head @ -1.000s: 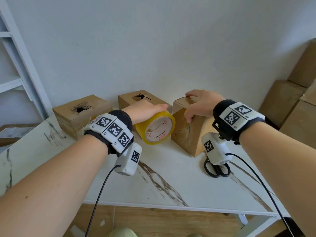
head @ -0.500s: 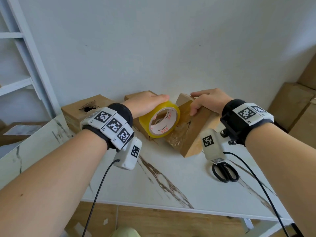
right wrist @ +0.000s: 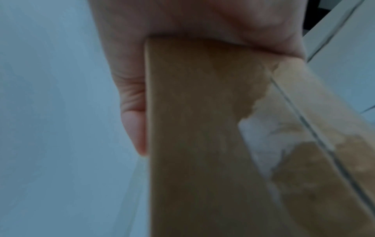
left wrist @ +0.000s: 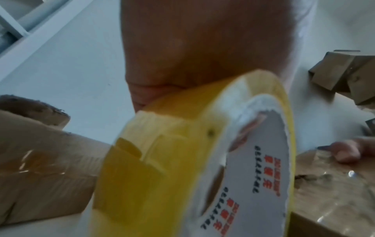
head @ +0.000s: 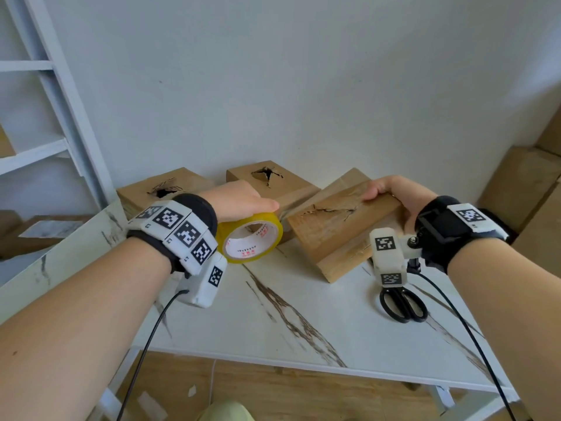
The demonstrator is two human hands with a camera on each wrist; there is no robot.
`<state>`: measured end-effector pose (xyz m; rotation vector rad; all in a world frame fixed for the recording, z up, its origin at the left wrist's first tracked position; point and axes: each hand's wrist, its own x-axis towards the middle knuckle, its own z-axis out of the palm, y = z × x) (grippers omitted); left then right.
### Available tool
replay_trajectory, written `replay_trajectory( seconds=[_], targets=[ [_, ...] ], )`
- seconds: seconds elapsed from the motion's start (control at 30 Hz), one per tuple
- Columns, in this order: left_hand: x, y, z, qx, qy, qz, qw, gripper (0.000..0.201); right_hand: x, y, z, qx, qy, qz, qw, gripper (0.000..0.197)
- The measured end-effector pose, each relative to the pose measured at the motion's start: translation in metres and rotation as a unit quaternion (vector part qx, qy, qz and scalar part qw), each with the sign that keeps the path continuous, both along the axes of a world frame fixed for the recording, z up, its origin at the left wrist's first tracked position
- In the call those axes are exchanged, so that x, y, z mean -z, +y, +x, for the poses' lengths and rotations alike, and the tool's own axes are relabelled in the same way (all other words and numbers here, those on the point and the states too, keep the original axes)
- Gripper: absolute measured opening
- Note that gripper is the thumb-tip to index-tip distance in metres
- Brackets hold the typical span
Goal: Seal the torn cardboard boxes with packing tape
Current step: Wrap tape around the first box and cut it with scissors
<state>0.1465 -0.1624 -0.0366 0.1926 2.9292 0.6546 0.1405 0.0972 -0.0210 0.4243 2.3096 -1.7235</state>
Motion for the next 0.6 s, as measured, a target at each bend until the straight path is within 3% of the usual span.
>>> replay_trajectory(
  seconds=[0.33, 0.6],
  targets=[
    [0.006, 0.014, 0.001, 0.0, -0.007, -0.079, 0.997, 0.052, 0.01, 0.006, 0.0, 0.02, -0.013, -0.045, 0.999, 0.011],
    [0.016, 0.023, -0.002, 0.002, -0.025, -0.084, 0.996, 0.05, 0.022, 0.01, -0.001, 0.028, -0.02, -0.083, 0.996, 0.008]
  ],
)
